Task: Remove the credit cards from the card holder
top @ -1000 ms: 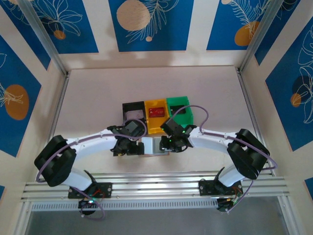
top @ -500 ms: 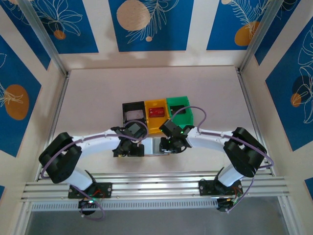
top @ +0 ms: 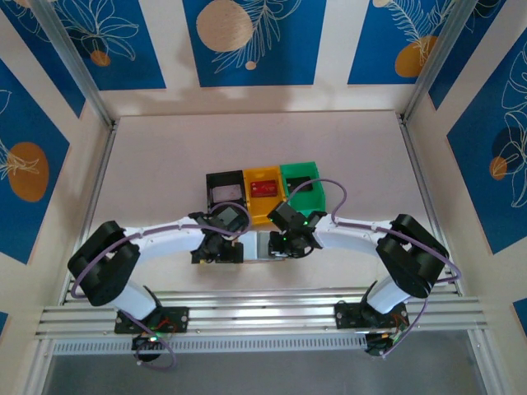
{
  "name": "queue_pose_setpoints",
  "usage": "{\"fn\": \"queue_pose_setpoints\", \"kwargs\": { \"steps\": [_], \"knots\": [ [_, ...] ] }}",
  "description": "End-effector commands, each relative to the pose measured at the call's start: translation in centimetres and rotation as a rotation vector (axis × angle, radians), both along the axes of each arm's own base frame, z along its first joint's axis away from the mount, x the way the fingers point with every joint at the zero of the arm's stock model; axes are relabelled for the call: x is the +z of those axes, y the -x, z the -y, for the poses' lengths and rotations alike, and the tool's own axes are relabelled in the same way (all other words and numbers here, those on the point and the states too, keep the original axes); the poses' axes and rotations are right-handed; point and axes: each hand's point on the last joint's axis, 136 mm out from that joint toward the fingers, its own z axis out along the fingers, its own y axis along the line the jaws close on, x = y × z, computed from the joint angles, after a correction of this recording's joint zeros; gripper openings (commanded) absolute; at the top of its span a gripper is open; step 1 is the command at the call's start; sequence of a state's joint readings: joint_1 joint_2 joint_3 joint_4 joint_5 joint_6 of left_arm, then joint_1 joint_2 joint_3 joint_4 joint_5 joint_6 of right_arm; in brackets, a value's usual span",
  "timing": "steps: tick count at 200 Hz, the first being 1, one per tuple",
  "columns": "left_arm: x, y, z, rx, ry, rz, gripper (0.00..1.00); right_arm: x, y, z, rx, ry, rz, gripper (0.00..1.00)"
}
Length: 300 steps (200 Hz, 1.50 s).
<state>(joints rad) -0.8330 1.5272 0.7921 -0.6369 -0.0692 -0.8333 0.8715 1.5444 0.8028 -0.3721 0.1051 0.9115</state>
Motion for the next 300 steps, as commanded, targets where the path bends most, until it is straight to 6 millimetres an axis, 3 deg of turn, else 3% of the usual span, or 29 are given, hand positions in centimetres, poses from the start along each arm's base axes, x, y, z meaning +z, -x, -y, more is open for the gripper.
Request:
{"fn": "queue_pose_setpoints", "kwargs": {
  "steps": [1,98,122,172,266,300],
  "knots": [
    [-2.3,1.5,0.5,-0.014,0.012,-0.062,1.0,0.8,-0.4,-1.1,0.01,-0.029,0.021,0.2],
    [-2.3,1.6,0.6,-0.02,0.028,-0.056,1.0,2.4,-1.0,-2.1,0.026,-0.071,0.065,0.2],
    [-2.3,1.6,0.6,-0.018,0.031,-0.054,1.0,1.8,-1.0,-0.4,-0.014,0.013,0.059,0.2],
    [-2.3,1.7,0.5,-0.015,0.037,-0.051,1.0,0.0,-0.2,0.3,-0.031,0.081,-0.001,0.23],
    [-2.7,2.1,0.4,-0.007,0.044,-0.056,1.0,-0.8,-0.2,1.7,-0.06,0.221,0.039,0.25],
    [-2.7,2.0,0.5,-0.01,0.045,-0.055,1.0,-0.5,-0.2,1.2,-0.037,0.202,0.055,0.26]
  ]
}}
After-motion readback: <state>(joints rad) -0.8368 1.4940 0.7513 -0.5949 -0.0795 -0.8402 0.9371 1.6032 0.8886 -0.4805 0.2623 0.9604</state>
